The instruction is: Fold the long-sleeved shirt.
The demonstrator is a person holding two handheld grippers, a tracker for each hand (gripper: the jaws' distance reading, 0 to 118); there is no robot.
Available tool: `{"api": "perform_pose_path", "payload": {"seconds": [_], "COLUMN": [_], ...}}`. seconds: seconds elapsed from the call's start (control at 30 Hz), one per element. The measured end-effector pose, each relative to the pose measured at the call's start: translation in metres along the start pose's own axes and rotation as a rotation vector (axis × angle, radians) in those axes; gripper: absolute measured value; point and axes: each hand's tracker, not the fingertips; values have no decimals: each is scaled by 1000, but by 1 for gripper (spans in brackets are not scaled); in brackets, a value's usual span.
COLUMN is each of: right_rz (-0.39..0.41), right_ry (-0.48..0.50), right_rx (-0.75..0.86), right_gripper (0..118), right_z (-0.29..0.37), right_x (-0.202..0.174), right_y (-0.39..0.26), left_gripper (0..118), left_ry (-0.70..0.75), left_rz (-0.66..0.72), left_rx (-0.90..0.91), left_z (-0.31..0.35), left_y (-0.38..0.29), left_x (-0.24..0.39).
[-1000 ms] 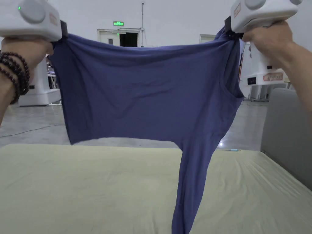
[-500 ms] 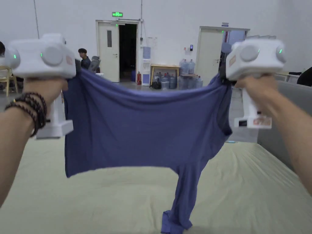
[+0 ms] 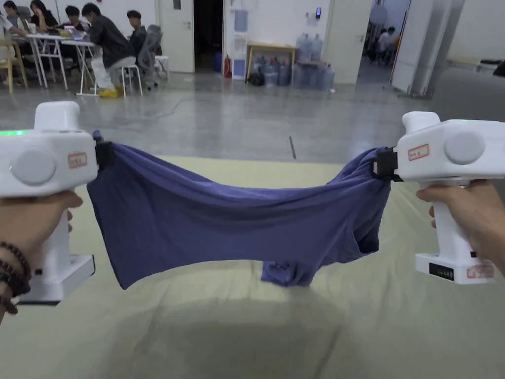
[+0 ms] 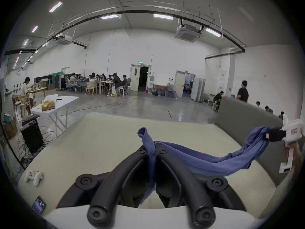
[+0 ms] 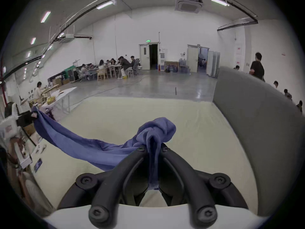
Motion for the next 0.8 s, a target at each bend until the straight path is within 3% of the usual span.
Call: {"api": "perform_pose_path", "payload": {"seconds": [0.23, 0.47, 0.57, 0.73, 0.77, 0.8], "right_rz": [8, -36, -40, -70, -72, -69], "right_ry": [4, 24, 43, 29, 30, 23], "right_rx": [-176, -559, -655, -640, -630, -613], "right_gripper": [10, 10, 10, 12, 25, 55], "right_z": [45, 51, 38, 28, 30, 34], "right_x": [-12, -7, -7, -7, -5, -4], "right_y": [-181, -331, -369, -374, -370, -366], "left_gripper": [3, 3, 3, 3, 7, 18], "left_ry": [20, 50, 68, 68, 62, 49], "left_rz": [58, 100, 86, 103, 110, 122], "left_rx": [-153, -386, -458, -490, -484, -467], "left_z": [96, 154, 154, 150, 151, 152], "left_y": [-170, -291, -323, -340, -337, -333], "left_x": [-8, -19, -29, -36, -35, -37]}}
